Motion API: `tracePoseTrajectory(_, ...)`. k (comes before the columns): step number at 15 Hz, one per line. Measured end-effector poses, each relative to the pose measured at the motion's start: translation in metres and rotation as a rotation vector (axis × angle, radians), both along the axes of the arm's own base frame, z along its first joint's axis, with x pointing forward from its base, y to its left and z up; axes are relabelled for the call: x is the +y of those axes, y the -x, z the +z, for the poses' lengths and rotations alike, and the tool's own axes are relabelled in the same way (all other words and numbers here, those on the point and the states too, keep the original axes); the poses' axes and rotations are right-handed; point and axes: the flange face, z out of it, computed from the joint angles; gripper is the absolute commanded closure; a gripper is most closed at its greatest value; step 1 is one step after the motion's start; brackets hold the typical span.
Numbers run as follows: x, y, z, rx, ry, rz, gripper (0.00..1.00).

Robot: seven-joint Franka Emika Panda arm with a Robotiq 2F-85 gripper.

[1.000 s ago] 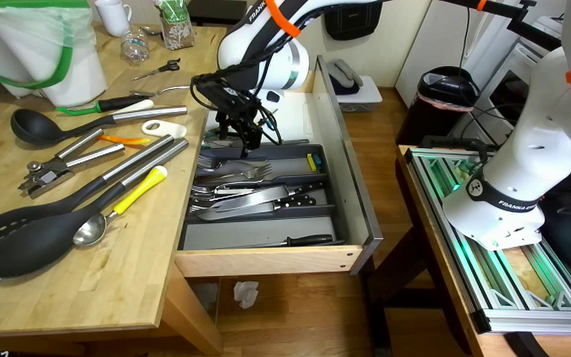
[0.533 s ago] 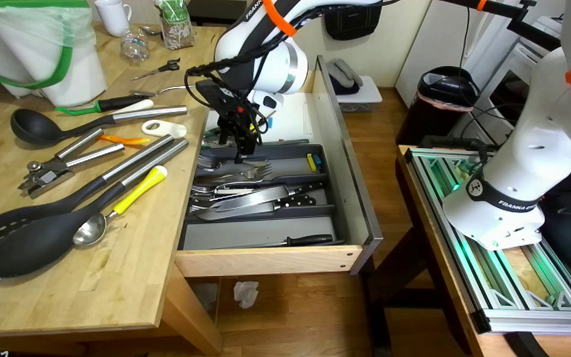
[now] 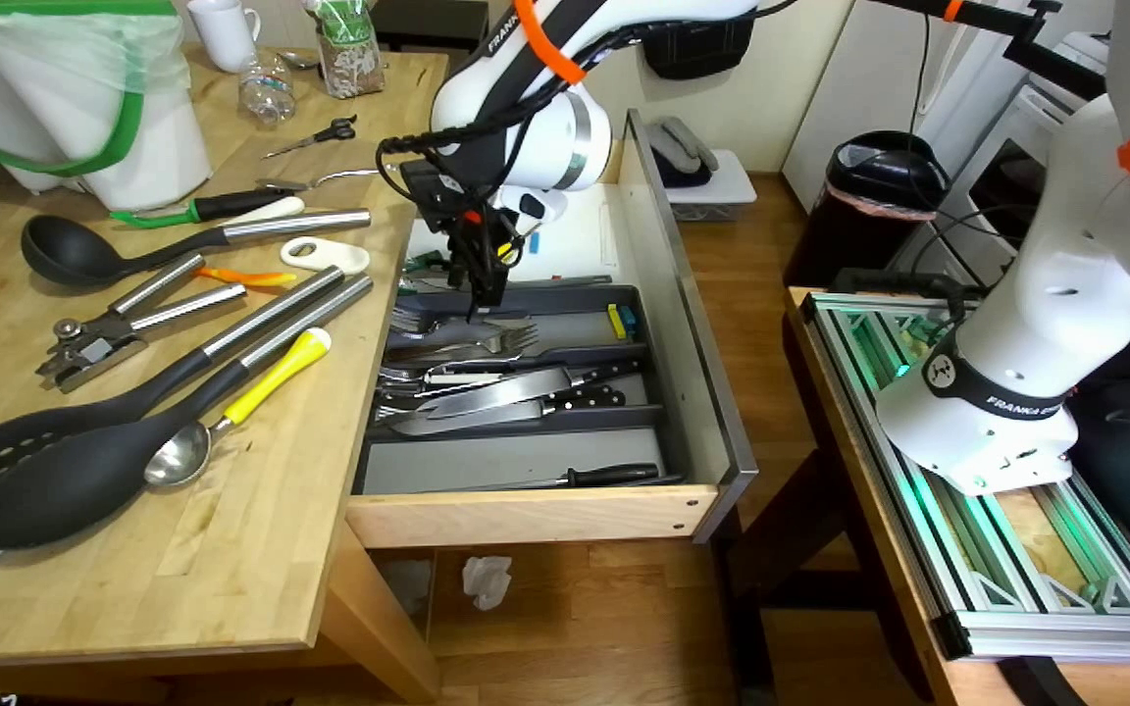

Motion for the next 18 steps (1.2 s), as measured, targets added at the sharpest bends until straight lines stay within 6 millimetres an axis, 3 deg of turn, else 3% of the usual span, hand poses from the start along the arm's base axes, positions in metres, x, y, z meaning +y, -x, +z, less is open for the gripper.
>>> tracePoseTrajectory(7, -0.005, 0.005, -0.021, 0.052, 0.003, -0.088, 0.0)
tracePoseTrajectory(18, -0.011, -0.009, -0.025, 0.009, 0.061, -0.108, 0.0)
